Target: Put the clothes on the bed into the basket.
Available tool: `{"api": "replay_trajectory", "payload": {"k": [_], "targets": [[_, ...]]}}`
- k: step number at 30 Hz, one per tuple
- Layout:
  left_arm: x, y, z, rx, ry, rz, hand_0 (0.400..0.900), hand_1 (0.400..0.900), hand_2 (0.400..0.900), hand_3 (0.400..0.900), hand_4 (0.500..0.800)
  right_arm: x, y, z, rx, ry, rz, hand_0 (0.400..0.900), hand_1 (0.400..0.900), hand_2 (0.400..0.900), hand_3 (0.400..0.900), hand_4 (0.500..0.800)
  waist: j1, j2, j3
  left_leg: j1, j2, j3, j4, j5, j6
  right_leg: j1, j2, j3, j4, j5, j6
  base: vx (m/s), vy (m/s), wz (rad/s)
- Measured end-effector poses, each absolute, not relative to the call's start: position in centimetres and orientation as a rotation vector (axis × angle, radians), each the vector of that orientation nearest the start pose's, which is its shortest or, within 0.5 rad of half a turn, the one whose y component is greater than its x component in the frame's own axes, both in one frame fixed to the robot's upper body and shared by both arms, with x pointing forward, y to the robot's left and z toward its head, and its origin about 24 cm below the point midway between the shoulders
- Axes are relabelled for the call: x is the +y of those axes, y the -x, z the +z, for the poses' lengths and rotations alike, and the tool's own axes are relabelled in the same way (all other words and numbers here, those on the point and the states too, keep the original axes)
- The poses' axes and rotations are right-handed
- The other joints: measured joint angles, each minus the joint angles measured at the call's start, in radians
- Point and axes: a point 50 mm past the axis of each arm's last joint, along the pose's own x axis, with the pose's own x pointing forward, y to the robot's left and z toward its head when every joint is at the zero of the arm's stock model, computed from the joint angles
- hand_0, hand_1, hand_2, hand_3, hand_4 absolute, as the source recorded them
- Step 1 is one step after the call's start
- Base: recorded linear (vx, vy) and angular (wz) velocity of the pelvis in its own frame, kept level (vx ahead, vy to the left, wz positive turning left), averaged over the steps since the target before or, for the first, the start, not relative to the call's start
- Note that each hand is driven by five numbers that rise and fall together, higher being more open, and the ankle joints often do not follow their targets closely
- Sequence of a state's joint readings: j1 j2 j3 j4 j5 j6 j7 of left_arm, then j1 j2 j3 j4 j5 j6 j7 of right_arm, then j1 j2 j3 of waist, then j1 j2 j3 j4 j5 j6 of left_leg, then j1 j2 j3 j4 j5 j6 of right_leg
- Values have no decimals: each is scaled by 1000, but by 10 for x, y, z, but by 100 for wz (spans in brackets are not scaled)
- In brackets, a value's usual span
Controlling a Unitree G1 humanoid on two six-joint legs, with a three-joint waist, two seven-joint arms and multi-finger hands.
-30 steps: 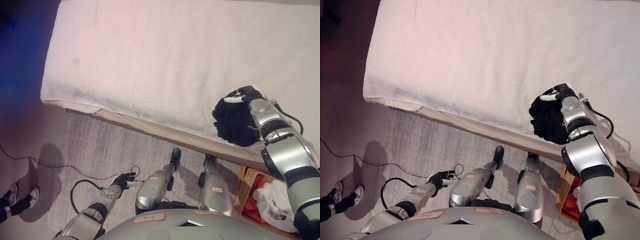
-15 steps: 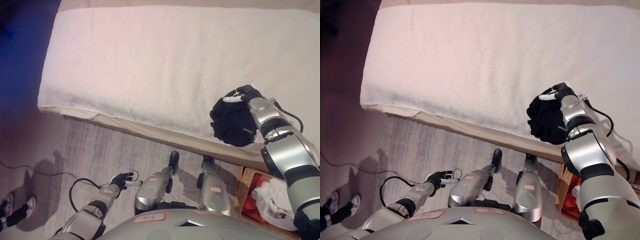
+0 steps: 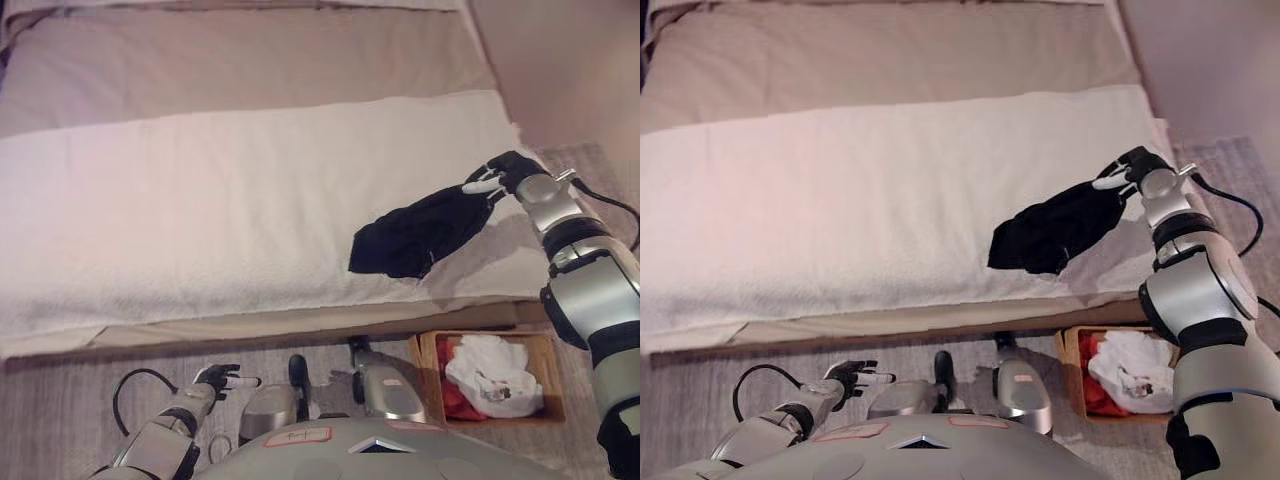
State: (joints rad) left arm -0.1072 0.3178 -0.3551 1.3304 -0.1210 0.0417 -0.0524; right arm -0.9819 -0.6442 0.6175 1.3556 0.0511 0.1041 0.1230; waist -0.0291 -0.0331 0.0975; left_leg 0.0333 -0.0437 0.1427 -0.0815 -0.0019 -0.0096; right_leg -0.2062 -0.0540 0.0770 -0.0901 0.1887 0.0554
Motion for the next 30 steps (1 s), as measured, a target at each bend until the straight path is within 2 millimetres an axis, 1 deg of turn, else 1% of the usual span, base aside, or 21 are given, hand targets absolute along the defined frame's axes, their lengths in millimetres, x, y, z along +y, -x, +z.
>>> {"api": "replay_trajectory", "payload": {"k": [2,4,5,7,9,10,11,12,13,17,19,20,21,23,24,26,28,30], "targets": [[254,-104,-155,1301,-388,-45,900,900,900,900,800,-324,-361,96,628,917,-125,400,400,400,400,500,-19,1,-15,20,-2,25,0,-9,7,6,6,17,0,8,11,7,46,-43],[254,-98,-156,1317,-386,-46,900,900,900,900,800,-334,-357,101,638,927,-145,400,400,400,400,500,-27,8,-35,31,-2,45,0,-16,12,11,9,38,3,15,20,-14,43,-47],[254,-98,-156,1316,-389,-49,900,900,900,900,800,-339,-355,104,641,931,-160,400,400,400,400,500,-26,10,-39,40,-3,58,0,-20,13,13,19,54,3,22,29,-23,49,-52],[254,-101,-156,1309,-390,-50,900,900,900,900,800,-350,-351,109,650,938,-189,400,400,400,400,500,-33,16,-48,55,-7,86,0,-30,20,17,28,86,3,33,34,-32,39,-46],[254,-94,-157,1327,-389,-49,900,900,900,900,800,-356,-348,112,654,943,-205,400,400,400,400,500,-43,22,-56,62,-6,107,-1,-36,23,17,24,102,3,28,39,-37,27,-39],[255,-95,-157,1325,-389,-47,900,900,900,900,800,-360,-346,113,661,944,-216,400,400,400,400,500,-53,21,-58,65,-8,123,0,-36,22,17,26,111,2,26,41,-25,26,-39],[255,-97,-156,1320,-389,-47,900,900,900,900,800,-364,-343,114,671,945,-229,400,400,400,400,500,-52,21,-58,70,-10,135,0,-37,20,16,31,119,0,23,40,-19,25,-34],[255,-96,-157,1322,-388,-47,900,900,900,900,800,-367,-342,115,676,947,-237,400,400,400,400,500,-52,21,-58,73,-11,144,0,-38,19,16,26,127,0,15,49,-10,22,-35],[255,-96,-157,1321,-388,-47,900,900,900,900,800,-369,-341,116,679,953,-243,400,400,400,400,500,-53,21,-58,76,-11,164,0,-38,19,11,27,129,-1,0,68,-17,19,-30],[255,-96,-157,1322,-387,-43,900,900,900,900,800,-378,-335,117,707,981,-257,400,400,400,400,500,-57,14,-56,86,-16,199,-1,-43,24,7,26,137,0,-5,76,-28,15,-17],[255,-95,-157,1323,-386,-42,900,900,900,900,800,-380,-333,115,721,977,-257,400,400,400,400,500,-75,13,-56,84,-11,204,-9,-46,30,5,26,133,0,-29,108,-18,14,-10],[256,-95,-157,1325,-387,-41,900,900,900,900,800,-381,-332,114,728,975,-257,400,400,400,400,500,-79,15,-57,82,-5,208,-12,-51,36,1,29,126,5,-31,112,-23,1,-6],[257,-95,-156,1326,-393,-42,900,900,900,900,800,-383,-329,112,741,971,-263,400,400,400,400,500,-77,15,-57,83,1,220,-12,-55,40,-8,33,114,19,-28,108,0,0,0],[257,-90,-157,1339,-391,-41,900,900,900,900,800,-386,-326,111,756,968,-270,400,400,400,400,500,-80,10,-60,89,2,226,-12,-58,37,-21,32,91,44,-29,109,0,0,0],[257,-88,-158,1343,-390,-41,900,900,900,900,800,-390,-324,113,761,969,-280,400,400,400,400,500,-82,8,-62,91,-1,225,-11,-60,36,-18,31,90,38,-29,109,0,0,0],[257,-88,-158,1343,-389,-42,900,900,900,900,800,-398,-317,114,778,975,-302,400,400,400,400,500,-82,15,-66,87,3,217,-11,-59,36,-2,33,90,4,-26,110,0,0,0],[258,-89,-157,1343,-390,-40,900,900,900,900,800,-405,-311,113,800,977,-316,400,400,400,400,500,-82,15,-66,94,2,210,-11,-59,33,5,34,92,4,9,97,-12,-2,-2],[258,-88,-157,1344,-388,-41,900,900,900,900,800,-410,-306,112,816,978,-324,400,400,400,400,500,-82,20,-69,100,3,208,-11,-62,30,11,37,91,4,13,92,-25,2,-15]]}}
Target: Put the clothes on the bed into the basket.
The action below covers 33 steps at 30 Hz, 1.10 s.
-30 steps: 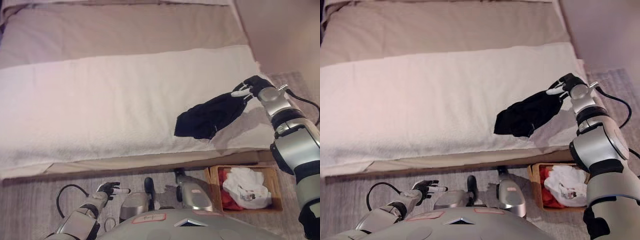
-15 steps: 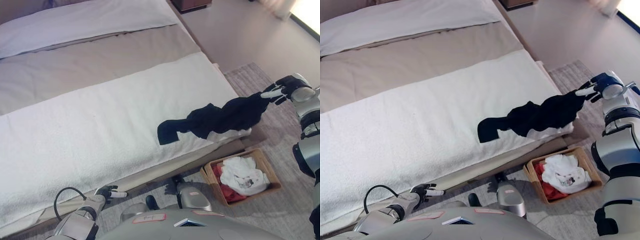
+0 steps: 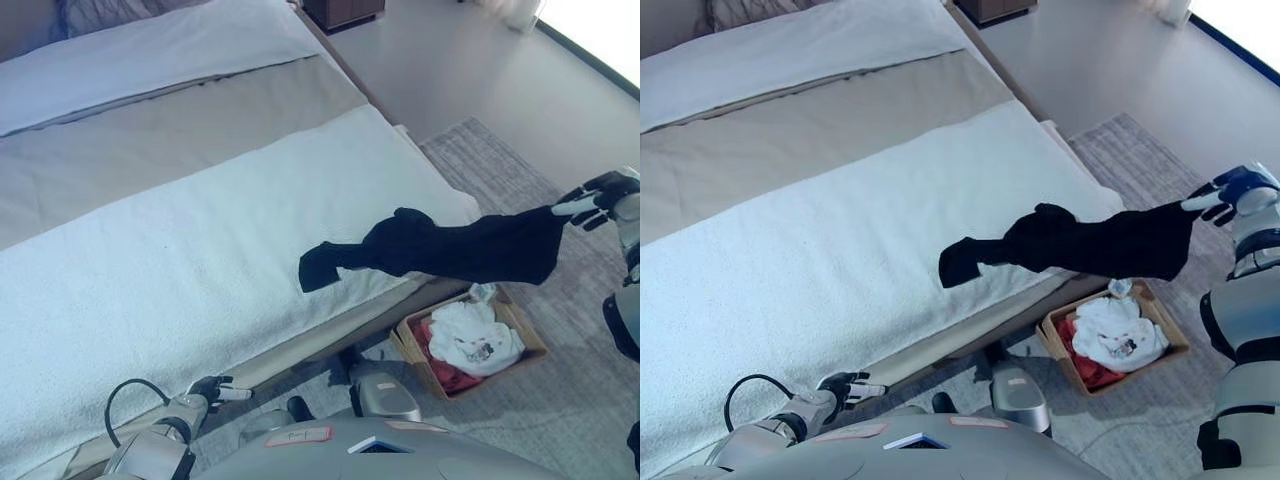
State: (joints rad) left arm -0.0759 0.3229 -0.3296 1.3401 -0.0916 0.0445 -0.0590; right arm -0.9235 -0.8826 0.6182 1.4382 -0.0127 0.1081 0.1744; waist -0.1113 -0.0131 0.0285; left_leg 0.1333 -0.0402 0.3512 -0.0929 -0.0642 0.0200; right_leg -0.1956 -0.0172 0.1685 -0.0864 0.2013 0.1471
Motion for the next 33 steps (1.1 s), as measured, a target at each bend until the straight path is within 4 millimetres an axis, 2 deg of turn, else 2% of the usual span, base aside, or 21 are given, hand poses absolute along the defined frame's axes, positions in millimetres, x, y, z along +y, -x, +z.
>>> {"api": "replay_trajectory", "payload": {"k": [8,10,15,19,22,25,26,33], "targets": [[262,-89,-156,1349,-400,-49,900,900,900,900,800,-420,-293,106,871,974,-338,400,400,400,400,500,-8,-2,2,1,-21,31,0,-1,1,-10,-2,30,-1,-2,2,-32,17,-20],[265,-89,-155,1351,-408,-50,900,900,900,900,800,-422,-291,106,879,965,-344,400,400,400,400,500,-11,5,11,-1,-18,47,0,-2,7,-15,-3,40,0,-22,28,-26,17,-16],[271,-89,-153,1357,-423,-42,900,900,900,900,800,-438,-273,106,930,932,-390,400,400,400,400,500,-26,18,28,2,-26,69,7,-6,12,-25,-8,44,7,-22,27,-10,32,-13],[274,-95,-151,1343,-426,-37,900,900,900,900,800,-448,-253,94,1009,920,-407,400,400,400,400,500,-45,28,36,12,-33,63,6,-12,21,-12,-5,49,0,-12,17,30,43,-4],[273,-100,-150,1331,-428,-38,900,900,900,900,800,-450,-251,95,1018,919,-409,400,400,400,400,500,-55,33,44,12,-37,69,1,-12,20,-14,-7,58,0,-12,17,0,0,0],[272,-110,-147,1294,-436,-45,900,900,900,900,800,-451,-247,89,1029,914,-399,400,400,400,400,500,-52,38,49,12,-31,81,9,-17,23,-21,-7,39,10,-13,18,-72,-91,7],[273,-109,-148,1300,-441,-48,900,900,900,900,800,-451,-246,88,1024,893,-405,900,900,900,900,800,-49,38,49,13,-32,87,9,-14,19,-23,-12,50,11,-13,18,-3,-5,7],[274,-109,-147,1309,-452,-52,900,900,900,900,800,-455,-243,92,1016,887,-425,900,900,900,900,800,-53,40,51,9,-36,74,1,-14,19,-20,-14,48,0,-5,14,3,-12,10]]}}
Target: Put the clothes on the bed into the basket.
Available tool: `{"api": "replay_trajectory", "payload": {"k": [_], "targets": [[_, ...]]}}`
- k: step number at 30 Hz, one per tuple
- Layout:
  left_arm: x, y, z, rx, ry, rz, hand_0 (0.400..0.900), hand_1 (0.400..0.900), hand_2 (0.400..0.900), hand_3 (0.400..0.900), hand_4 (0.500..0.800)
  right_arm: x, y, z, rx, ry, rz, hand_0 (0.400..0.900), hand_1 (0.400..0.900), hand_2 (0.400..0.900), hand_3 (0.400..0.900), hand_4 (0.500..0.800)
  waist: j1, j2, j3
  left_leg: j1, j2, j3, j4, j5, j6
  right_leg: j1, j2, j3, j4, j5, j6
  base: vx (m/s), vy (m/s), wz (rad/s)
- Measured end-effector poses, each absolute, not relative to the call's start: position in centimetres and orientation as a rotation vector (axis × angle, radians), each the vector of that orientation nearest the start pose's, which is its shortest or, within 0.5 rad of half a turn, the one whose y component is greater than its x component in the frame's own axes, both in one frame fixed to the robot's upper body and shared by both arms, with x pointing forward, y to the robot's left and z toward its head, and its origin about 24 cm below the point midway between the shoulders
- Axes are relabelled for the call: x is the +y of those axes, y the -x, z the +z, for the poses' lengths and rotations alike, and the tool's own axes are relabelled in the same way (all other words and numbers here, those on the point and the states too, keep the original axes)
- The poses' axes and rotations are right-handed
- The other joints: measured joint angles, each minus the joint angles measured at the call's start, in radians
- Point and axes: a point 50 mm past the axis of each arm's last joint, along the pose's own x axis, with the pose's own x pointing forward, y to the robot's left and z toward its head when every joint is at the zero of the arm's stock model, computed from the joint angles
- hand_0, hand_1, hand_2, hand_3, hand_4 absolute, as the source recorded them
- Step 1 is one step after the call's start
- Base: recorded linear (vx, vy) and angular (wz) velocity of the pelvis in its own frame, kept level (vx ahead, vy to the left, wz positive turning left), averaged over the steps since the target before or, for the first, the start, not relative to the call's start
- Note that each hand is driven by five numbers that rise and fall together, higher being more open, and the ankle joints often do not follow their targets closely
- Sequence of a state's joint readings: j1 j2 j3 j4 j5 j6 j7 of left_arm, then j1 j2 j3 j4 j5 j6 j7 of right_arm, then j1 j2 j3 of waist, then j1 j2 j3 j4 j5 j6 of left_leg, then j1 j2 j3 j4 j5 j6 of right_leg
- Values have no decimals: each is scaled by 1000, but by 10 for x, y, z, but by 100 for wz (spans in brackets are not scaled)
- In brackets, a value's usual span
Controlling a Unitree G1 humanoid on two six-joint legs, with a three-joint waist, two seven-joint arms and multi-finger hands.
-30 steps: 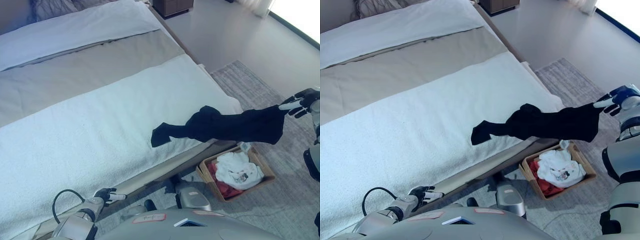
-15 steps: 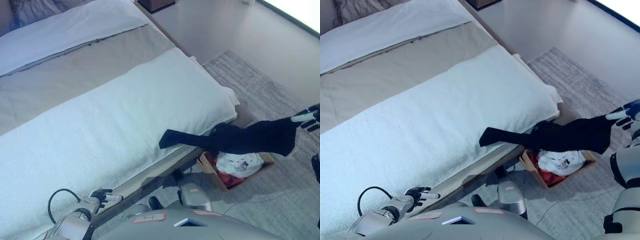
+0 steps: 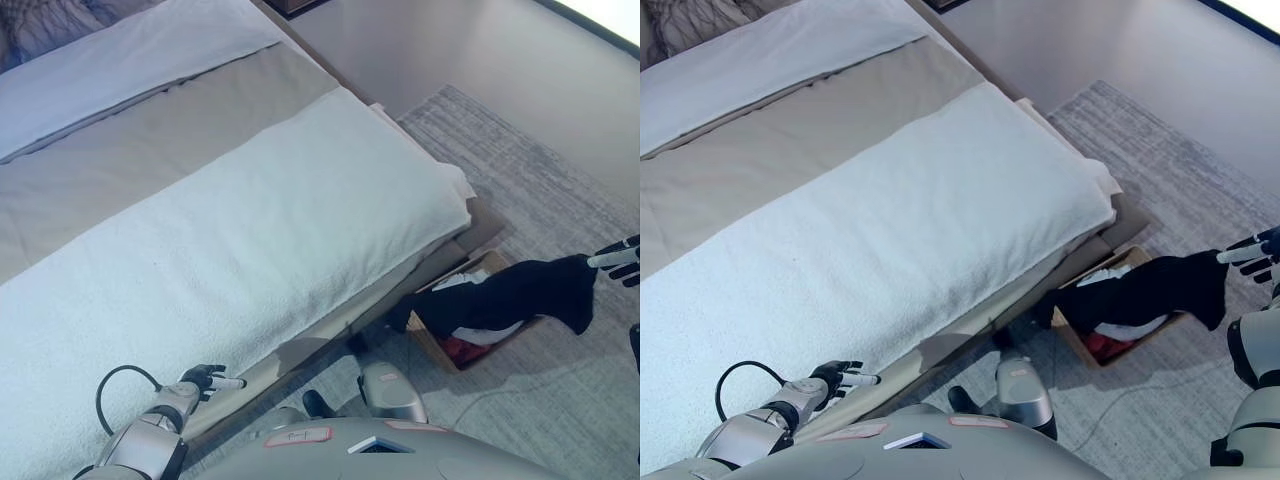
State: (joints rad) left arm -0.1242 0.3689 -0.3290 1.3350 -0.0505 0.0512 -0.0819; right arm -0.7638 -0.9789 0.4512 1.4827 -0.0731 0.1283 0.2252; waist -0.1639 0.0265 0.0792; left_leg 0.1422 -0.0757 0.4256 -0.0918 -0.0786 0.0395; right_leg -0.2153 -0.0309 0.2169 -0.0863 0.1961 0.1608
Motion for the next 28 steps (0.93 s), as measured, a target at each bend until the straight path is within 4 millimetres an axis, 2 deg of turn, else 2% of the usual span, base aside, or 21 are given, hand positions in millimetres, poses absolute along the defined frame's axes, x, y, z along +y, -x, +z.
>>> {"api": "replay_trajectory", "payload": {"k": [9,12,17,23,28], "targets": [[275,-104,-148,1323,-452,-51,900,900,900,900,800,-457,-240,90,1012,859,-438,900,900,900,900,800,4,1,14,-7,-3,-27,8,1,0,2,-6,-9,-1,0,-1,5,-12,11],[274,-104,-149,1323,-452,-52,900,900,900,900,800,-458,-234,86,1022,840,-444,900,900,900,900,800,5,0,14,-8,-4,-40,10,1,0,4,-7,-13,0,19,-24,6,-13,16],[273,-105,-148,1319,-452,-54,900,900,900,900,800,-460,-225,75,1038,811,-448,900,900,900,900,800,7,5,15,-17,-2,-67,10,1,0,5,-15,-41,0,27,-34,-14,-20,23],[269,-105,-150,1315,-436,-52,900,900,900,900,800,-446,-216,42,987,735,-397,900,900,900,900,800,18,8,17,-31,3,-98,10,1,0,7,-27,-70,0,30,-40,9,-27,32],[268,-113,-148,1290,-432,-46,900,900,900,900,800,-434,-197,6,1030,622,-384,900,900,900,900,800,34,14,17,-49,14,-165,7,5,-2,18,-38,-131,-1,21,-53,34,-40,46]]}}
